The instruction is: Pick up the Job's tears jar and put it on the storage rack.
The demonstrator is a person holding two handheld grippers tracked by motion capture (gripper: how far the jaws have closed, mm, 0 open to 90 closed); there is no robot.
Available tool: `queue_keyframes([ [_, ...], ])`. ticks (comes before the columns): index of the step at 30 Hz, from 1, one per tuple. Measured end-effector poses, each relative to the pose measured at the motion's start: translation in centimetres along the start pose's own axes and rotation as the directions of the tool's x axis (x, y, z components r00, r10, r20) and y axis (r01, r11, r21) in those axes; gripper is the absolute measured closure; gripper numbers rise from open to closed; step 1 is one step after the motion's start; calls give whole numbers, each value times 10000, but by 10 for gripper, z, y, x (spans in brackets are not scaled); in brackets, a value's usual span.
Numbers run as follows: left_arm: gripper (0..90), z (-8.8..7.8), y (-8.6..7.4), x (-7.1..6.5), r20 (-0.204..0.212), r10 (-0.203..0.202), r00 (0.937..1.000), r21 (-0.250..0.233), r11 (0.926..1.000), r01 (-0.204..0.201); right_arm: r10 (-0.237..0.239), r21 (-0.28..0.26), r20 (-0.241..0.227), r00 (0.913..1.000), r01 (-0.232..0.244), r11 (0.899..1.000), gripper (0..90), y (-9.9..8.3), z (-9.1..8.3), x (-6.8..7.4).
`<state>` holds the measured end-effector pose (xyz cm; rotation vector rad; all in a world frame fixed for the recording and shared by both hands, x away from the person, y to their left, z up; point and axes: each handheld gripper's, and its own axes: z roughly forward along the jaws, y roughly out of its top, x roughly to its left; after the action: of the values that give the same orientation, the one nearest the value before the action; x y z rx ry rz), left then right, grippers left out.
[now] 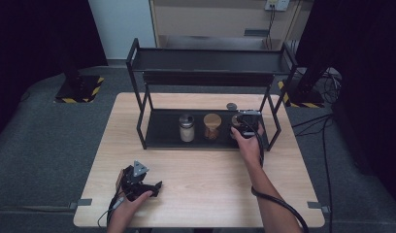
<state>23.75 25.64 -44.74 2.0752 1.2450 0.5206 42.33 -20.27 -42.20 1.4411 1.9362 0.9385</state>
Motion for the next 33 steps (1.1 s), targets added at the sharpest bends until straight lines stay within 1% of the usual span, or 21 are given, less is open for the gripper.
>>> queue_keyframes([
  [11,0,0,0,0,-19,-2,10000,4,10000,2,141,-160,-14,9999,-141,9998,258,-5,0,-1],
  [21,0,0,0,-1,-29,-9,10000,3,10000,9,94,-275,-35,10000,-94,9996,253,-8,0,-2],
  [23,0,0,0,-1,-29,-10,10000,4,10000,10,87,-220,-163,9998,-91,9997,221,-8,0,-4],
  [25,0,0,0,-1,-31,-10,10000,4,10000,10,-65,-246,-128,9999,62,9997,197,-8,-1,-2],
  [29,0,0,0,-1,-29,-11,10000,4,10000,11,-184,-187,-156,9997,181,9997,130,-7,-3,-2],
  [33,0,0,0,-1,-30,-10,10000,4,10000,10,-297,-181,-213,9993,294,9994,90,-8,-9,-2],
])
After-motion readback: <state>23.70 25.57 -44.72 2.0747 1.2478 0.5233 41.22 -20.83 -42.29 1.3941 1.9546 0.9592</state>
